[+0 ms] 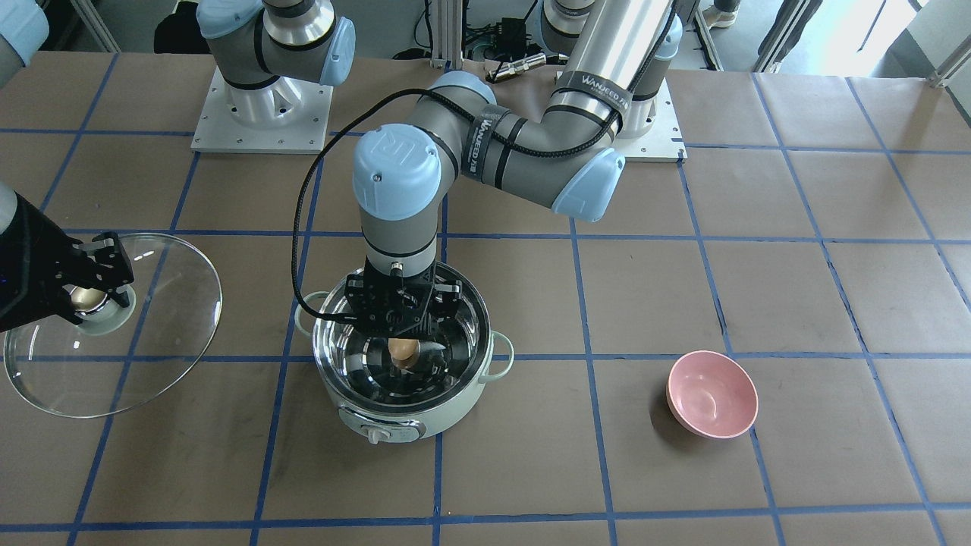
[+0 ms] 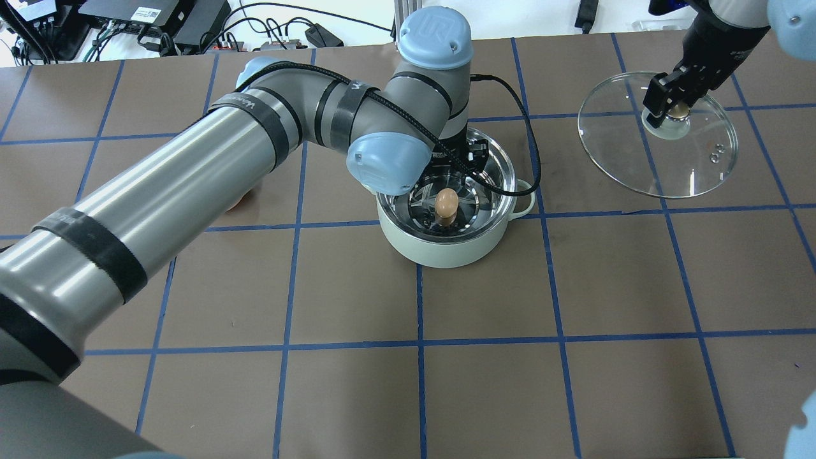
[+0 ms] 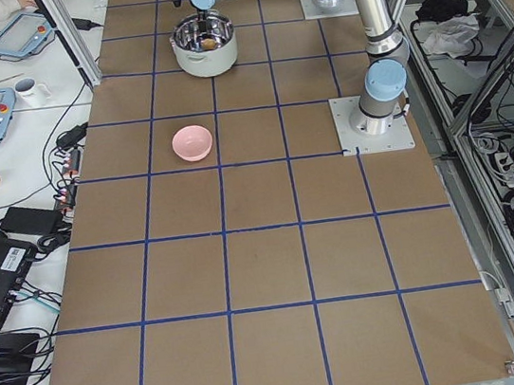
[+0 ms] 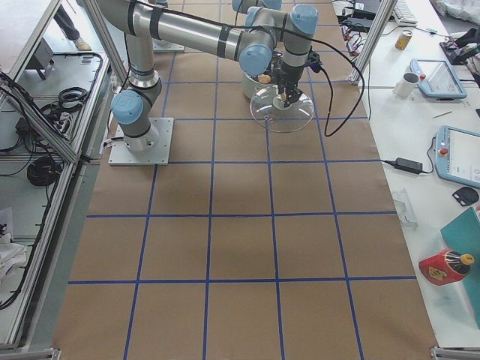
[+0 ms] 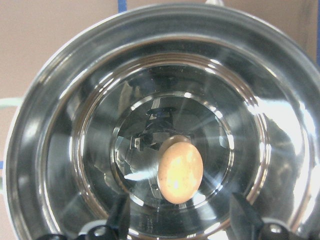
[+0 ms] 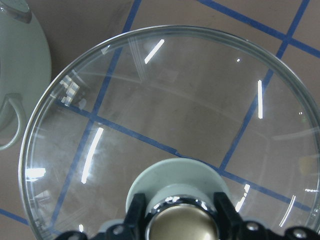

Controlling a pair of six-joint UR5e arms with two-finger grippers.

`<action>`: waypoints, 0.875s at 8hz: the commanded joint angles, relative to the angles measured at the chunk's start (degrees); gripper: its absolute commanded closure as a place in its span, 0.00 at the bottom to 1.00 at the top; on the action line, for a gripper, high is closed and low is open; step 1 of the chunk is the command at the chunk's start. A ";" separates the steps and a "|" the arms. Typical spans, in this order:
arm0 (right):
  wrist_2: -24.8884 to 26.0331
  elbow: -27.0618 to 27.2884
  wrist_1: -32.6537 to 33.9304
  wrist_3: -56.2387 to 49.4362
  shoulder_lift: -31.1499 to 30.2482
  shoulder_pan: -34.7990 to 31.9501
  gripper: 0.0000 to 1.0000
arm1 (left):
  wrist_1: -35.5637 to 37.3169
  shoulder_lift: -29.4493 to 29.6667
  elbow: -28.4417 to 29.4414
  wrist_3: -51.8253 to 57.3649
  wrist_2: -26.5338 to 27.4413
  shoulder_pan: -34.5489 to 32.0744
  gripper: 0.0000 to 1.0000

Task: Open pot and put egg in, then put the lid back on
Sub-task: 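Raise the left gripper out of the pot and withdraw it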

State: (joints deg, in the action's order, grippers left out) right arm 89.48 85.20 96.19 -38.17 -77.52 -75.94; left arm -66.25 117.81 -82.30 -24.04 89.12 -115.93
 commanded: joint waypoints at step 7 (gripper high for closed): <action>-0.80 -0.74 2.77 22.91 -0.53 -13.76 1.00 | -20.49 -25.06 -0.58 21.20 0.88 24.75 0.00</action>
State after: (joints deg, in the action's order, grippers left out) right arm 87.82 84.76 97.22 -25.64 -78.36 -82.45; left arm -83.15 98.45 -82.77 -9.26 89.72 -98.66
